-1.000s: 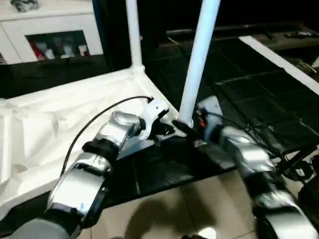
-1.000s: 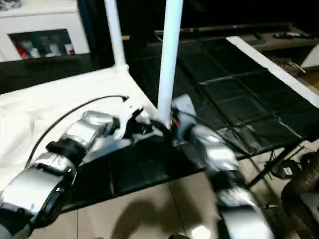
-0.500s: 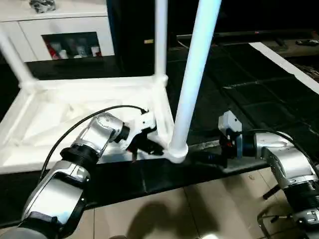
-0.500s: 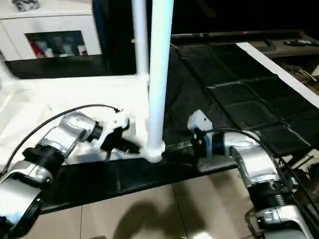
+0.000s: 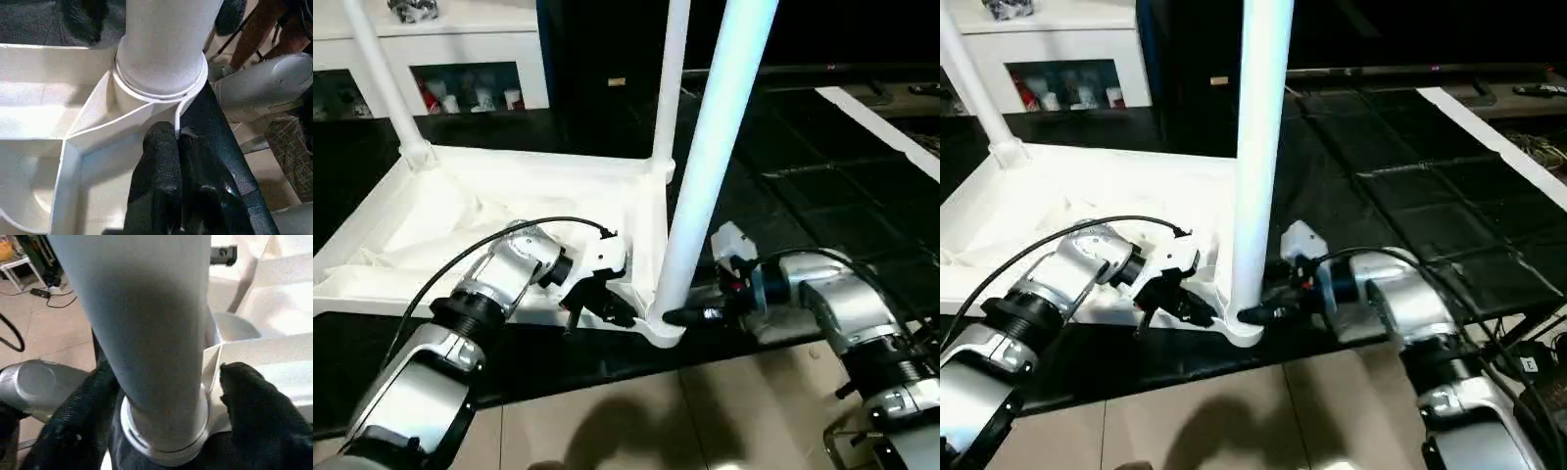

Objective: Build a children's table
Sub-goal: Rotate leg to tighten

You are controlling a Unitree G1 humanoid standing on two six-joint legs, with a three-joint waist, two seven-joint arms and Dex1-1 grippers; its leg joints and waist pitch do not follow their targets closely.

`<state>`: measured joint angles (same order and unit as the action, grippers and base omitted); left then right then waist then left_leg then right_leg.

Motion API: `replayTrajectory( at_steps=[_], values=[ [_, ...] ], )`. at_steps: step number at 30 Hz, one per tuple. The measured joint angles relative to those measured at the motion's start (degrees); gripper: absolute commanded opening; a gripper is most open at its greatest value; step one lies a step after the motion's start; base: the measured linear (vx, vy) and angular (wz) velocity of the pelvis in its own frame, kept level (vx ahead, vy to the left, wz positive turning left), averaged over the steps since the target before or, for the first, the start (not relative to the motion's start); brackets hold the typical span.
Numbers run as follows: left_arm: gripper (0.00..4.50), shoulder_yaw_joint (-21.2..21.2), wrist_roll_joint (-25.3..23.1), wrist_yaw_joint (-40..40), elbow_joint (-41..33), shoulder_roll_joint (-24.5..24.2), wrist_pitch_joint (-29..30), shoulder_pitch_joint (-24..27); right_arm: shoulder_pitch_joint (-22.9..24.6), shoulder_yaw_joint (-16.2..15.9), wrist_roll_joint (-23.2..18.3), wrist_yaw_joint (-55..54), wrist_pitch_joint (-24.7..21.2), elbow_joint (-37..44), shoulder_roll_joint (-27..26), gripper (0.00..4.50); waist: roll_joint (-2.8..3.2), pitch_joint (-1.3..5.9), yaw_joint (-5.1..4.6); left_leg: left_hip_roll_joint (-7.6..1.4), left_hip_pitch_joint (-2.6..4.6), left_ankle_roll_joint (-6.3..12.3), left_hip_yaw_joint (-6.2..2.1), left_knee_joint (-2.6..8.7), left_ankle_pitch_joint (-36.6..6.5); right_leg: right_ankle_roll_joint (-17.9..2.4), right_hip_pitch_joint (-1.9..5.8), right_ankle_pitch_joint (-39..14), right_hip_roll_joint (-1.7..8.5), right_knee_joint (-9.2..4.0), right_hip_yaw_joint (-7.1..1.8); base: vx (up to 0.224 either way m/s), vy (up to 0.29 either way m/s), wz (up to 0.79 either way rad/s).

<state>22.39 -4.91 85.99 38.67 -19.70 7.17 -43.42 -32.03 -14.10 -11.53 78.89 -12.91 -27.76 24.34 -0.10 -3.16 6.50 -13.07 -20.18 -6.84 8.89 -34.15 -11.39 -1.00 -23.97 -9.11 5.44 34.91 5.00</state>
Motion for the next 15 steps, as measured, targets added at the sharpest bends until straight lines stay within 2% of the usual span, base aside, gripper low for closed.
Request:
replayTrajectory(
  at_steps=[2,6,11,15],
  values=[
    [0.0,0.0,0.0,0.0,-0.4,-0.2,0.2,0.1,-0.4,-0.1,0.1,0.4,0.5,-0.6,-0.2,2.98,0.0,0.0,-0.04,-0.01,0.0,0.0,0.0,0.0,0.0,0.1,0.0,0.0,-0.01,0.03,0.0,0.0,0.0,0.0],
    [0.0,0.4,0.0,0.0,-1.8,-0.9,0.6,0.4,-1.9,-1.1,0.1,1.9,1.7,-1.9,-0.6,2.82,-0.09,0.0,-0.08,-0.05,0.01,0.0,0.0,0.0,0.0,0.1,0.0,-0.1,-0.03,0.06,0.02,0.0,0.0,0.0],
    [0.0,1.1,0.0,0.1,-3.6,-1.4,1.2,1.2,-1.9,-1.5,0.1,3.7,2.4,-2.7,-1.2,2.3,-0.09,0.0,-0.06,-0.05,0.0,0.0,0.0,0.0,0.0,0.1,0.0,-0.1,-0.02,0.05,0.02,0.0,0.0,0.0],
    [0.0,1.2,0.0,0.1,-4.1,-1.6,1.4,1.3,-1.9,-1.5,0.1,3.9,3.5,-2.9,-1.2,2.07,-0.09,0.0,-0.06,-0.05,0.01,0.0,0.01,0.0,0.0,0.1,0.01,-0.1,-0.02,0.06,0.01,0.0,0.0,0.0]
  ],
)
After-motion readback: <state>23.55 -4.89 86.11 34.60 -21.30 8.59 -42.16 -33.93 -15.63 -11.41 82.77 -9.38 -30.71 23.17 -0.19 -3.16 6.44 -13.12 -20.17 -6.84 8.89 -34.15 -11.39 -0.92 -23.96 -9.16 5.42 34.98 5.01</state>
